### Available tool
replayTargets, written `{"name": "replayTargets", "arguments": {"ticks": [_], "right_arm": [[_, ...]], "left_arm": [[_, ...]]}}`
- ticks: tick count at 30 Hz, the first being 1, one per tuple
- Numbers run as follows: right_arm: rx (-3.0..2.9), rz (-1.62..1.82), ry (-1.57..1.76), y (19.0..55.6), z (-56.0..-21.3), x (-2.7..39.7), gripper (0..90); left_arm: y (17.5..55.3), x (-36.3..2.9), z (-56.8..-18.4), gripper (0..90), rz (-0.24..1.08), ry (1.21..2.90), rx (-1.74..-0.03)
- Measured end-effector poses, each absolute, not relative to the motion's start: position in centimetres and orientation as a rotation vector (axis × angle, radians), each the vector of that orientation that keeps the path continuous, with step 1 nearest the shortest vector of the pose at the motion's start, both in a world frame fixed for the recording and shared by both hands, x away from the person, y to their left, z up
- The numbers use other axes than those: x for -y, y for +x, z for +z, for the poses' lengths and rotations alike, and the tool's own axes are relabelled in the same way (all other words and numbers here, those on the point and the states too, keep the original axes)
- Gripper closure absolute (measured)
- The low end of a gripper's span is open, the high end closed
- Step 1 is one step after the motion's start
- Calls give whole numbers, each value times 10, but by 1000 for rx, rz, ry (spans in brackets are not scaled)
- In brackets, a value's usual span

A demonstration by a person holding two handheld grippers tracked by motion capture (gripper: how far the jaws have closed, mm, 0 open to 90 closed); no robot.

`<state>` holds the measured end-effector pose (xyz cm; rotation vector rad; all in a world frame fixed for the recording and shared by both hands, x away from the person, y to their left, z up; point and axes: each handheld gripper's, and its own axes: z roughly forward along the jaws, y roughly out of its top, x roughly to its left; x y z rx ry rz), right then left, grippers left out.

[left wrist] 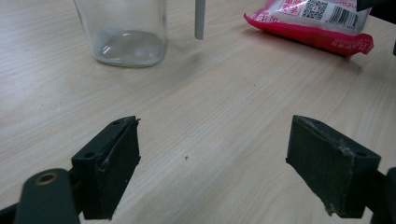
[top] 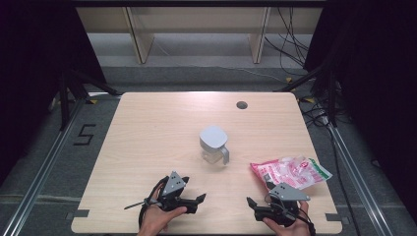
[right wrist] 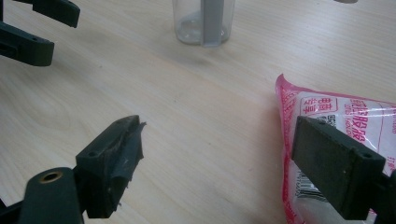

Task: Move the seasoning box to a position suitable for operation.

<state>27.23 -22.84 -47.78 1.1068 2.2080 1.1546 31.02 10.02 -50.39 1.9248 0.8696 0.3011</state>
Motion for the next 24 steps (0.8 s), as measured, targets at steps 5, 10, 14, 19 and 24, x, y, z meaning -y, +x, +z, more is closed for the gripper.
{"name": "replayTargets", "arguments": {"ticks": [5, 10, 14, 19, 24], "right_arm": [[-2205, 1155, 1130, 271, -478, 227, 172], [-2202, 1145, 1130, 271, -478, 227, 171], [-2203, 1154, 1131, 271, -478, 226, 172], [-2198, 1147, 1127, 271, -477, 227, 171], [-2203, 1155, 1112, 272, -478, 226, 172]], "left_arm": [[312, -97, -503, 183, 302, 1906, -866], [316, -92, -501, 214, 307, 1909, -840], [318, -88, -501, 234, 293, 1903, -844], [320, -85, -501, 240, 282, 1918, -830], [321, -84, -499, 243, 286, 1914, -834]]}}
